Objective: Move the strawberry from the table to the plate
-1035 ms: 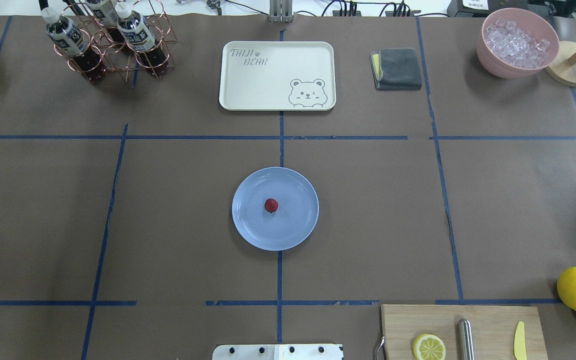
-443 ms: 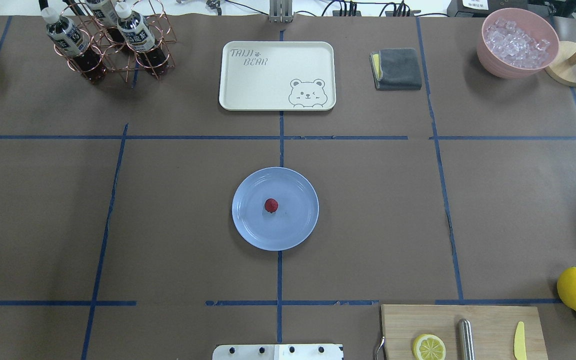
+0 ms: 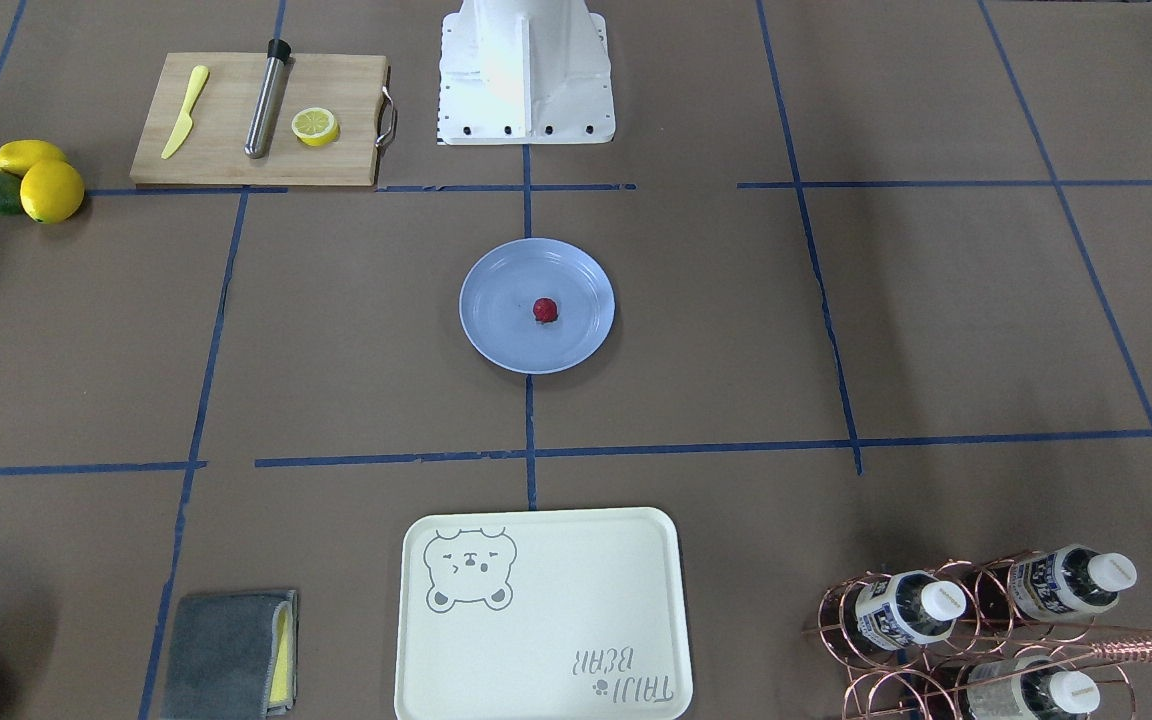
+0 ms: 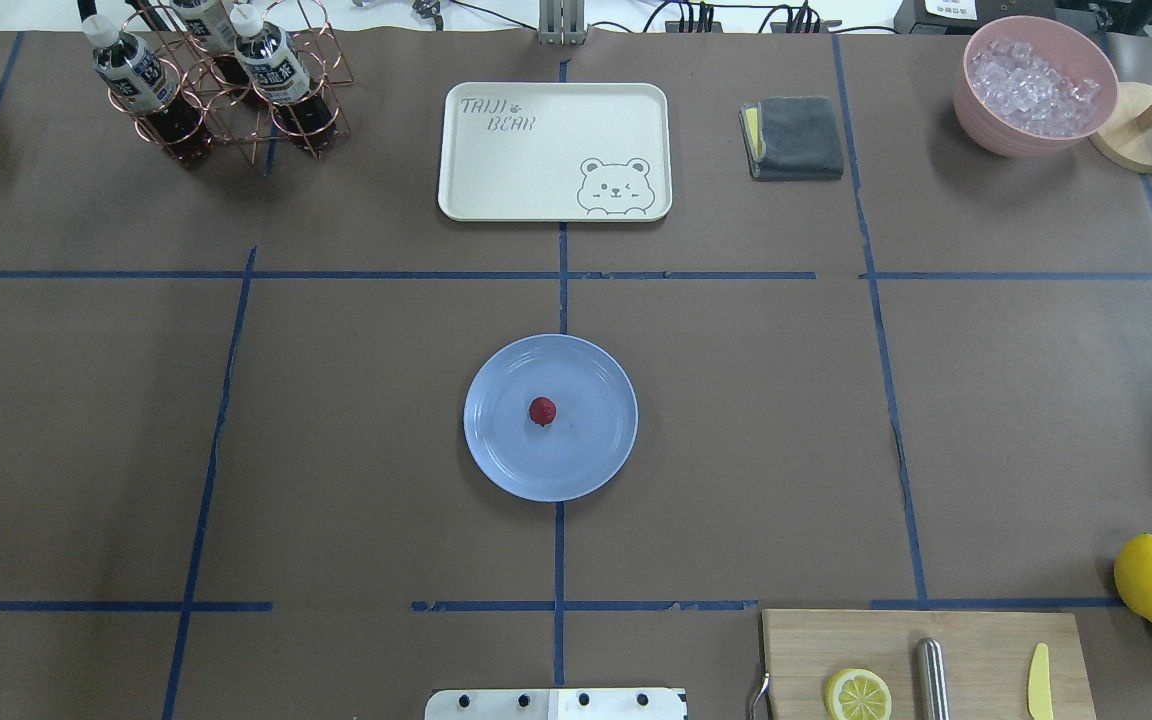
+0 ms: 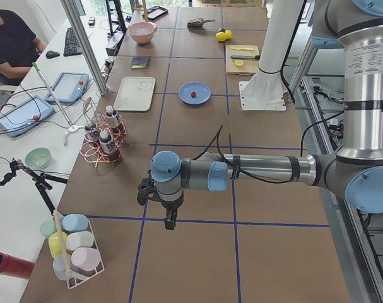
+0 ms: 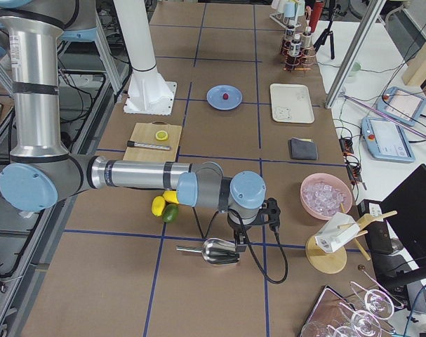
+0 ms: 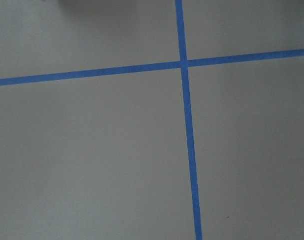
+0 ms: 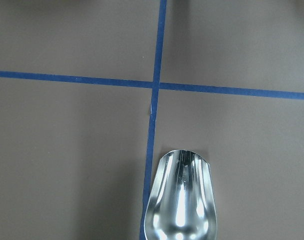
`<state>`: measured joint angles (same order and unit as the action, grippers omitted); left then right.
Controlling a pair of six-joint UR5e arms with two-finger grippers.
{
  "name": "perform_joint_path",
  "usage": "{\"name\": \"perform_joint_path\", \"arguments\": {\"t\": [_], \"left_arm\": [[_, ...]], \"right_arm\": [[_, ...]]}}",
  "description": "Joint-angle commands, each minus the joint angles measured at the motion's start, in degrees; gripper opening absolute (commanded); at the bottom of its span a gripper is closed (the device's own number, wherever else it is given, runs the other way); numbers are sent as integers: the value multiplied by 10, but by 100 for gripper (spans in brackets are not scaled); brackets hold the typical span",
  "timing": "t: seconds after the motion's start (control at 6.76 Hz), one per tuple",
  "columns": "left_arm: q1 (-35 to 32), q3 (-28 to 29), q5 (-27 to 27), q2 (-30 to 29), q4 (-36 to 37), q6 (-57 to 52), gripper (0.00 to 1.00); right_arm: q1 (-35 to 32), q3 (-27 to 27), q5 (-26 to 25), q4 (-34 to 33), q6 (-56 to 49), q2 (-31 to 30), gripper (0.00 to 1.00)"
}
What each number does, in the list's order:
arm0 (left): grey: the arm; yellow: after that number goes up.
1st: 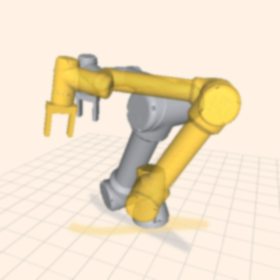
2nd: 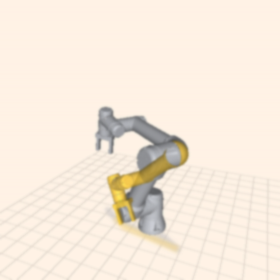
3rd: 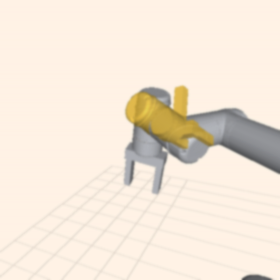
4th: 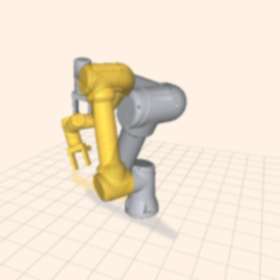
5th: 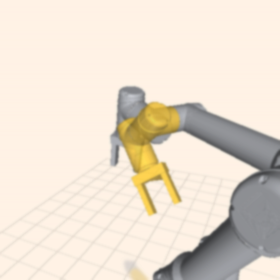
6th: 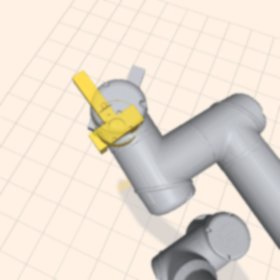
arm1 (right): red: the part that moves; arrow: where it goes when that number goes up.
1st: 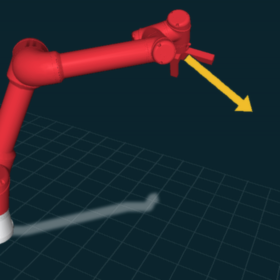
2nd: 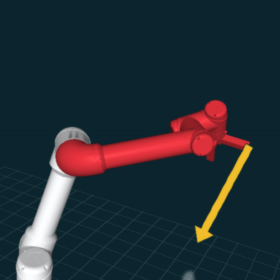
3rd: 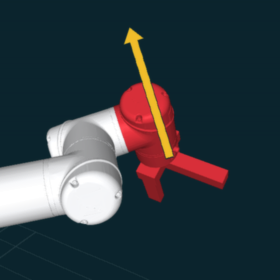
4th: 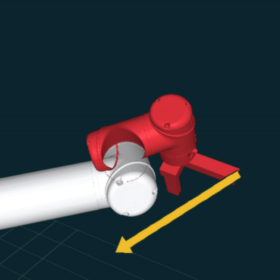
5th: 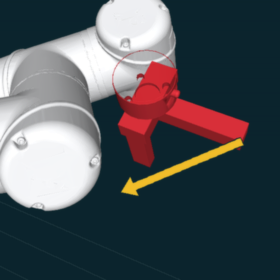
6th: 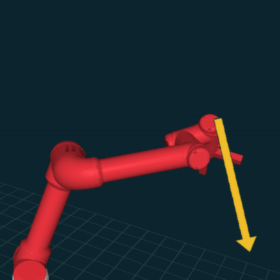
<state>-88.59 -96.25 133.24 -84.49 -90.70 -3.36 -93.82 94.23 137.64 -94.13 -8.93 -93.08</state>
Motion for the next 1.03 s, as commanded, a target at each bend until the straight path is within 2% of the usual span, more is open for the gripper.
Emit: {"name": "perform_joint_path", "arguments": {"t": [0.0,0.89], "left_arm": [[0,-1,0,-1,0,0,100],[0,-2,0,-1,0,1,100]], "right_arm": [[-2,6,0,0,1,-9,100],[-3,7,0,11,1,-12,100]]}}
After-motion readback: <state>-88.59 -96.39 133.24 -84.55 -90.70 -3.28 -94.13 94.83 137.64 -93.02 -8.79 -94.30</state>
